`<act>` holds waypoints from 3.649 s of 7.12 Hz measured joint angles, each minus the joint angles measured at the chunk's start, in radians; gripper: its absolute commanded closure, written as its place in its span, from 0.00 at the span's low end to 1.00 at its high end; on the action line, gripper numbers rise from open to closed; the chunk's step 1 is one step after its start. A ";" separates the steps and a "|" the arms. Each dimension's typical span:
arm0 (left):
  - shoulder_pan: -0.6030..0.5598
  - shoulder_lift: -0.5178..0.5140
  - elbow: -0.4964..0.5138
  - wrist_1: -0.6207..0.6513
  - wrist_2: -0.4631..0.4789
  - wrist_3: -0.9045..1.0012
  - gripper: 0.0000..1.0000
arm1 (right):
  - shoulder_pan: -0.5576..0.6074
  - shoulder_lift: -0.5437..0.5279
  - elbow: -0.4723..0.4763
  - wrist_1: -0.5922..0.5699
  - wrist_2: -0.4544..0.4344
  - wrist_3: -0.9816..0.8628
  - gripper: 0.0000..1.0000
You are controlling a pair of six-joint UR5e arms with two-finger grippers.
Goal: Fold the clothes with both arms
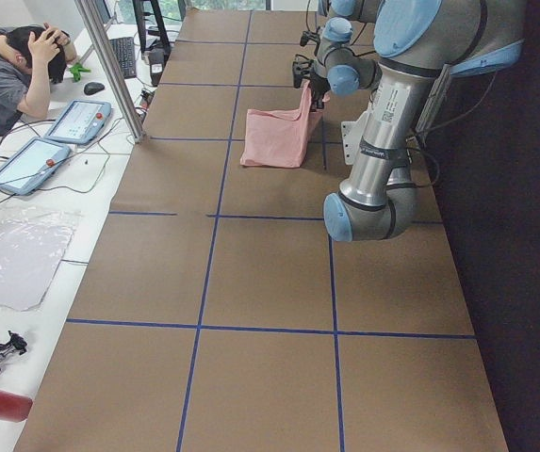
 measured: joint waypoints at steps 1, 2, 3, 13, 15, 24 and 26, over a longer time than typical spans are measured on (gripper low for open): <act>-0.051 -0.020 0.089 -0.043 -0.001 0.043 1.00 | 0.040 0.036 -0.060 0.002 0.003 -0.015 1.00; -0.091 -0.033 0.176 -0.102 -0.001 0.075 1.00 | 0.077 0.065 -0.115 0.005 0.006 -0.031 1.00; -0.121 -0.048 0.254 -0.151 -0.001 0.096 1.00 | 0.112 0.080 -0.171 0.031 0.009 -0.047 1.00; -0.432 -0.138 0.719 -0.506 -0.139 0.534 0.00 | 0.586 0.270 -0.778 0.317 0.455 -0.695 0.00; -0.523 -0.037 0.577 -0.470 -0.241 0.699 0.00 | 0.696 0.184 -0.698 0.297 0.574 -0.882 0.00; -1.111 0.390 0.510 -0.194 -0.510 1.426 0.00 | 1.265 -0.400 -0.564 0.150 0.856 -1.584 0.00; -1.176 0.497 0.538 -0.216 -0.584 1.546 0.00 | 1.325 -0.532 -0.562 0.240 0.873 -1.628 0.00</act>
